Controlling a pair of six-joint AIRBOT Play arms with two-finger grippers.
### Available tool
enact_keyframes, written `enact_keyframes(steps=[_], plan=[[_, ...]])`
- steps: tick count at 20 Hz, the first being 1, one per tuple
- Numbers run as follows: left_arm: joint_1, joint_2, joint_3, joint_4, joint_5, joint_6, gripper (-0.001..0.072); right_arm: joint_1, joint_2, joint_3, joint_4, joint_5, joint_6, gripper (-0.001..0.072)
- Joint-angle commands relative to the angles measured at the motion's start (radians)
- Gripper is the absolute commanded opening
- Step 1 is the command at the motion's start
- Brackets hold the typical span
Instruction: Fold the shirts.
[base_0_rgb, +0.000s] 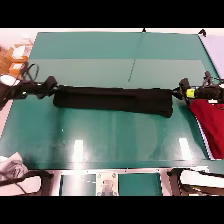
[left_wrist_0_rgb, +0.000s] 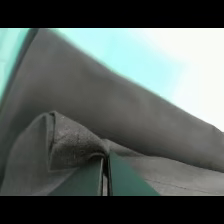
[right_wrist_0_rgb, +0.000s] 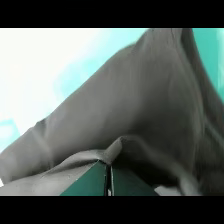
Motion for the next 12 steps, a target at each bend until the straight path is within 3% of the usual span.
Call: enact_keyframes(steps=[1,3,4,5,6,8,10,12], plan=[[-0.065,-0.183,0.122,-0.019,0.056,0.014,0.0022,0.025,-0.15,0.062,0.003,-0.053,0.004,0.0013],[-0.067,-0.22,0.135,-0.019,0.068,0.013,0.0024,0.025,-0.194,0.068,0.003,-0.089,-0.002,0.0014],[-0.063,-0.22,0.136,-0.014,0.079,0.014,0.0204,0.024,-0.207,0.076,0.003,-0.096,-0.018,0.0026],[-0.055,-0.217,0.143,-0.012,0.08,0.014,0.0564,0.019,-0.209,0.091,0.003,-0.095,-0.039,0.0112],[-0.038,-0.21,0.156,-0.011,0.059,0.015,0.0703,0.009,-0.208,0.119,0.003,-0.077,-0.063,0.0215],[0.017,-0.194,0.209,-0.005,-0.029,0.033,0.0698,-0.039,-0.208,0.211,-0.002,0.024,-0.145,0.0327],[0.082,-0.176,0.272,-0.004,-0.147,0.033,0.0698,-0.102,-0.208,0.286,-0.051,0.11,-0.195,0.0592],[0.132,-0.168,0.323,-0.003,-0.251,0.033,0.0698,-0.137,-0.217,0.291,-0.095,0.146,-0.249,0.0637]])
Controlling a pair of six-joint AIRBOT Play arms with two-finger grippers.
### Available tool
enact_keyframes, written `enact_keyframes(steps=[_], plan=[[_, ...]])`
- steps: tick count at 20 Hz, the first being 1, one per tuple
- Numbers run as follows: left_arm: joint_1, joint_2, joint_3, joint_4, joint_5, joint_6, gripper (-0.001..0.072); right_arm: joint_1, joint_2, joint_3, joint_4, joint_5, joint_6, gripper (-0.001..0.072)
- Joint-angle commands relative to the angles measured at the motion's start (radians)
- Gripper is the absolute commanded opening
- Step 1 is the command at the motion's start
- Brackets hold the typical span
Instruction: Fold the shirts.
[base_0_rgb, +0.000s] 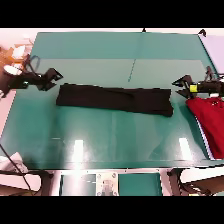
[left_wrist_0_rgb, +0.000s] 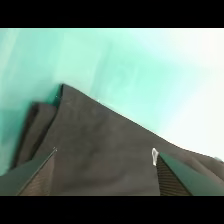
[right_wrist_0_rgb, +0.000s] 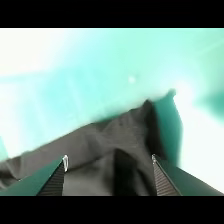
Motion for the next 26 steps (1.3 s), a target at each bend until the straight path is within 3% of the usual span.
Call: enact_keyframes(steps=[1,6,12,13,14,15,16,18,21,22,23,26], plan=[[0.082,0.015,0.079,0.004,-0.183,0.005,0.0698,-0.06,-0.032,0.05,-0.061,0.118,-0.107,0.0641],[0.087,0.017,0.079,-0.012,-0.24,0.005,0.0697,-0.04,-0.187,0.05,-0.04,0.238,-0.222,0.0641],[0.067,0.017,0.079,-0.053,-0.284,0.038,0.0689,0.023,-0.272,0.053,-0.04,0.272,-0.258,0.0639],[0.053,0.017,0.079,-0.061,-0.284,0.039,0.0572,0.032,-0.272,0.055,-0.04,0.264,-0.257,0.0637],[0.033,0.017,0.079,-0.069,-0.282,0.052,0.0454,0.036,-0.272,0.056,-0.037,0.258,-0.257,0.0599],[0.011,0.017,0.079,-0.075,-0.275,0.081,0.038,0.038,-0.272,0.056,-0.028,0.259,-0.257,0.05],[-0.017,0.017,0.079,-0.076,-0.262,0.093,0.0354,0.041,-0.272,0.056,-0.024,0.259,-0.254,0.0251],[-0.083,0.016,0.079,-0.076,-0.226,0.096,0.0353,0.048,-0.272,0.057,-0.022,0.259,-0.254,0.0044],[-0.205,0.014,0.079,-0.076,-0.13,0.117,0.0352,0.061,-0.271,0.089,-0.022,0.27,-0.242,0.0012],[-0.247,0.012,0.079,-0.074,-0.092,0.118,0.0298,0.068,-0.271,0.121,-0.022,0.297,-0.225,0.0012],[-0.293,0.009,0.079,-0.076,-0.052,0.147,0.0031,0.074,-0.27,0.162,-0.022,0.335,-0.212,0.0011],[-0.431,-0.026,0.079,-0.075,0.048,0.169,0.002,0.106,-0.249,0.324,-0.023,0.478,-0.145,0.0012]])
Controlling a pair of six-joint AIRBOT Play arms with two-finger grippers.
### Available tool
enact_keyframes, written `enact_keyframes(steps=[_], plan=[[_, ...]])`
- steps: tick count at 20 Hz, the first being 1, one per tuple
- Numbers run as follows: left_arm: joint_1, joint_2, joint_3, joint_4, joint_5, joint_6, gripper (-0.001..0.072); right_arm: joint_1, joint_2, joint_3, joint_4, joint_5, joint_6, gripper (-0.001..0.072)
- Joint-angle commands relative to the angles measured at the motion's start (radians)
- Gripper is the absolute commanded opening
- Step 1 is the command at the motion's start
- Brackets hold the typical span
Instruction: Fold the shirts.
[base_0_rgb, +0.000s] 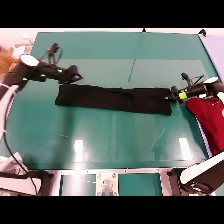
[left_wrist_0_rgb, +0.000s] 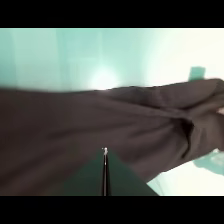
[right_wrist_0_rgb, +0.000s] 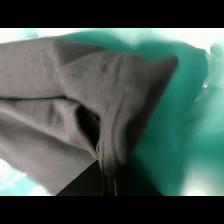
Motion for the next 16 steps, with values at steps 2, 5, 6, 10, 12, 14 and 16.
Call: enact_keyframes(steps=[2,5,6,10,12,14,16], plan=[[-0.212,-0.08,0.001,0.0,0.177,0.026,0.002,0.056,0.056,0.212,0.034,0.206,0.094,0.0012],[-0.341,-0.187,0.005,-0.048,0.314,0.019,0.002,0.109,0.124,0.341,0.034,0.275,0.163,0.0012],[-0.373,-0.228,0.025,-0.07,0.328,0.019,0.002,0.128,0.145,0.376,0.035,0.294,0.185,0.0012],[-0.474,-0.399,0.207,-0.098,0.303,-0.006,0.0021,0.204,0.222,0.471,0.074,0.338,0.261,0.0012],[-0.502,-0.468,0.307,-0.098,0.271,-0.034,0.002,0.241,0.252,0.481,0.085,0.341,0.277,0.0013],[-0.52,-0.511,0.372,-0.101,0.232,-0.035,0.002,0.269,0.274,0.481,0.087,0.343,0.292,0.0012],[-0.523,-0.522,0.39,-0.102,0.213,-0.037,0.002,0.288,0.282,0.481,0.086,0.343,0.296,0.0012]])
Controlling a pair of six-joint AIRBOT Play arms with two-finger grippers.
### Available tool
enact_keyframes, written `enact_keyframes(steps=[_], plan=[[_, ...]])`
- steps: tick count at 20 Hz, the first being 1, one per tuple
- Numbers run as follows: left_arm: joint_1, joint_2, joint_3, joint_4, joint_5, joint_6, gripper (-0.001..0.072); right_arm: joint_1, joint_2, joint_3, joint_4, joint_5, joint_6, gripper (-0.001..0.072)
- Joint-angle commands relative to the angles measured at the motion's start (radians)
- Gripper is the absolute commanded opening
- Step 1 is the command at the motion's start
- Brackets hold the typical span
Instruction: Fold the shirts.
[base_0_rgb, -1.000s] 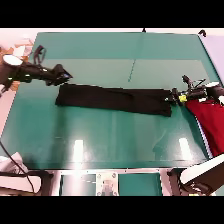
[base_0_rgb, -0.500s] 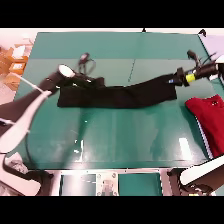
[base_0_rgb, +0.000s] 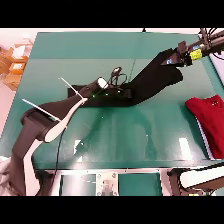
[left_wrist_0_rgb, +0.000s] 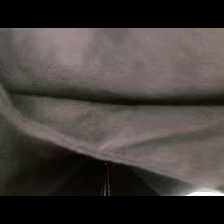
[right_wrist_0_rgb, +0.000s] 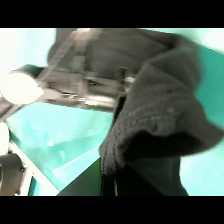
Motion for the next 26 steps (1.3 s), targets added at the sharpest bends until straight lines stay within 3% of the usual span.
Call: enact_keyframes(steps=[1,5,7,10,12,18,23,24,25,26], plan=[[-0.024,-0.048,0.066,-0.008,-0.041,-0.013,0.0021,0.041,0.026,0.012,0.01,0.008,0.032,0.0012],[0.018,-0.046,0.116,0.018,-0.188,-0.008,0.0021,0.044,0.026,0.012,0.007,0.008,0.054,0.0012],[0.089,-0.046,0.199,0.104,-0.396,-0.009,0.0021,0.045,0.025,0.012,0.008,0.006,0.076,0.0012],[0.232,-0.045,0.384,0.373,-0.802,-0.04,0.002,0.063,0.026,0.012,0.012,-0.015,0.089,0.0013],[0.324,-0.005,0.417,0.521,-0.956,-0.06,0.002,0.103,0.025,0.011,0.019,-0.059,0.114,0.0013],[0.504,0.216,0.33,0.926,-0.959,-0.094,0.002,0.409,-0.043,0.009,0.017,-0.38,0.123,0.0013],[0.547,0.293,0.33,0.977,-0.966,-0.051,0.0021,0.743,-0.288,0.009,0.019,-0.805,0.123,0.0017],[0.552,0.299,0.33,0.977,-0.968,-0.035,0.0021,0.802,-0.347,0.009,0.026,-0.923,0.123,0.0101],[0.56,0.303,0.33,0.977,-0.97,-0.027,0.0021,0.853,-0.4,0.01,0.042,-1.022,0.123,0.0363],[0.567,0.304,0.33,0.977,-0.983,-0.026,0.0021,0.874,-0.428,0.01,0.035,-1.069,0.123,0.0527]])
